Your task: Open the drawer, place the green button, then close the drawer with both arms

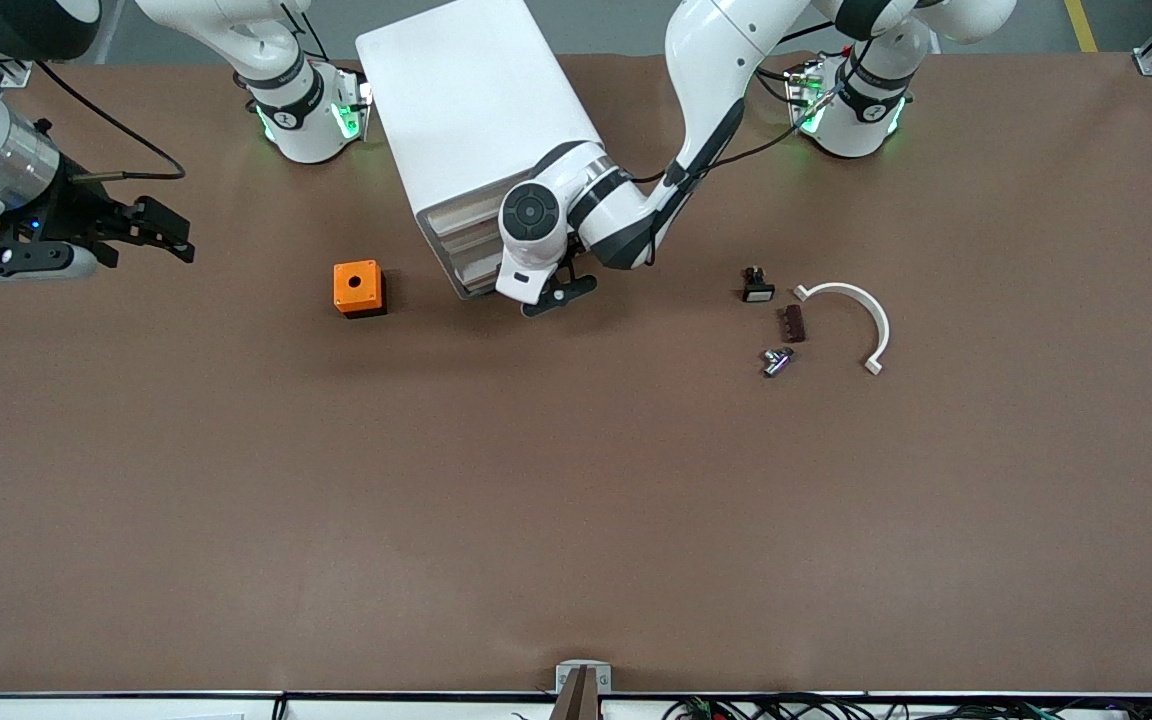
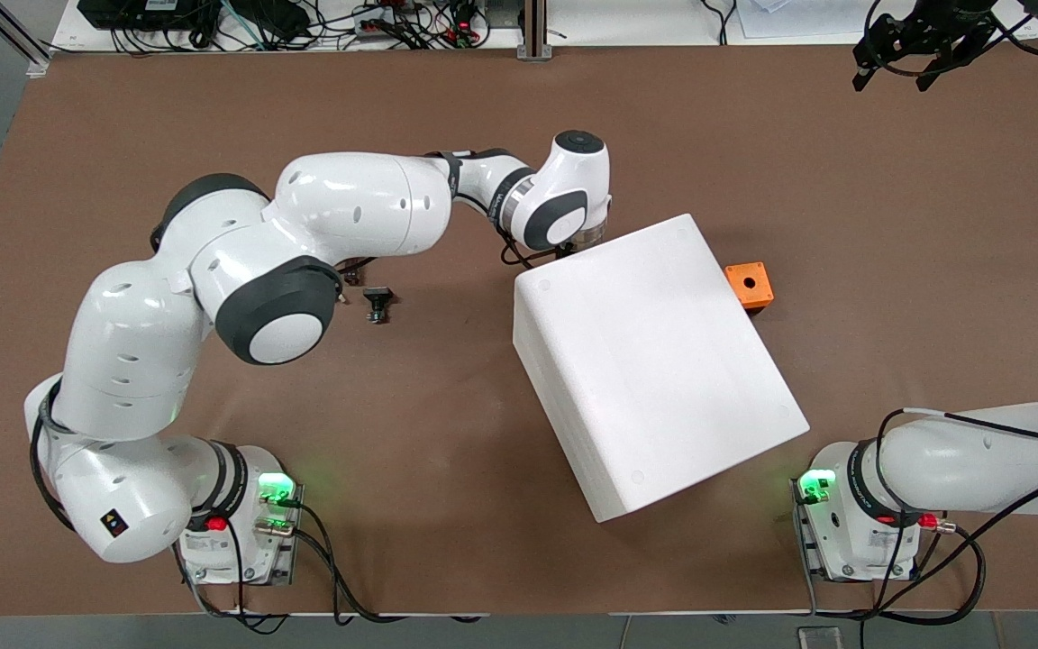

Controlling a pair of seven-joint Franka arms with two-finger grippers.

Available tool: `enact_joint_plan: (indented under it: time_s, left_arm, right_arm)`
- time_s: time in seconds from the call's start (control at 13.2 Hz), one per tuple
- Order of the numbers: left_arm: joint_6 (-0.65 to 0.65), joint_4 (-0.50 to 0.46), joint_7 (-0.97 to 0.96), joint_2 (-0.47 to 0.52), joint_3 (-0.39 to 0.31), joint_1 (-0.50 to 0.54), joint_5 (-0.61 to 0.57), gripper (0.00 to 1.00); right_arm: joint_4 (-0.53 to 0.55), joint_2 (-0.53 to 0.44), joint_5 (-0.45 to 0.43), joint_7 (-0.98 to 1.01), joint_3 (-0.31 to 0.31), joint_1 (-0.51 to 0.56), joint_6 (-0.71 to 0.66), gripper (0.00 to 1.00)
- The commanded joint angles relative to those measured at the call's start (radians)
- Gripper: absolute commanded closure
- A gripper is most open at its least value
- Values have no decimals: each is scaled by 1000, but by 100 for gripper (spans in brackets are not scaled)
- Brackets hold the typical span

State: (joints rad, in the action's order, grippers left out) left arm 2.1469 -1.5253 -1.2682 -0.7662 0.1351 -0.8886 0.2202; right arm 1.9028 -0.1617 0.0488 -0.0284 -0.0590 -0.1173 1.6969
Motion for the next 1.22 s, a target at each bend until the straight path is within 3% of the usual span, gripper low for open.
enact_joint_plan:
  time_s: [0.0, 0.53, 0.91, 1.14]
  left_arm:
    - [-10, -1, -11, -5, 1, -21, 22, 0]
    - [-10, -1, 3, -27, -12, -12, 41, 0]
    - [-13, 31, 38, 19, -35, 152, -171, 0]
    - [-115, 37, 123, 105, -34, 311, -263, 0]
  right_arm:
    - [4, -4, -24, -8, 2, -5, 6, 0]
    - [-7, 1, -29, -7, -4, 2, 13, 0]
    - [-39, 8, -47, -8, -1, -7, 12, 0]
    - [-36, 11, -47, -8, 1, -8, 4, 0]
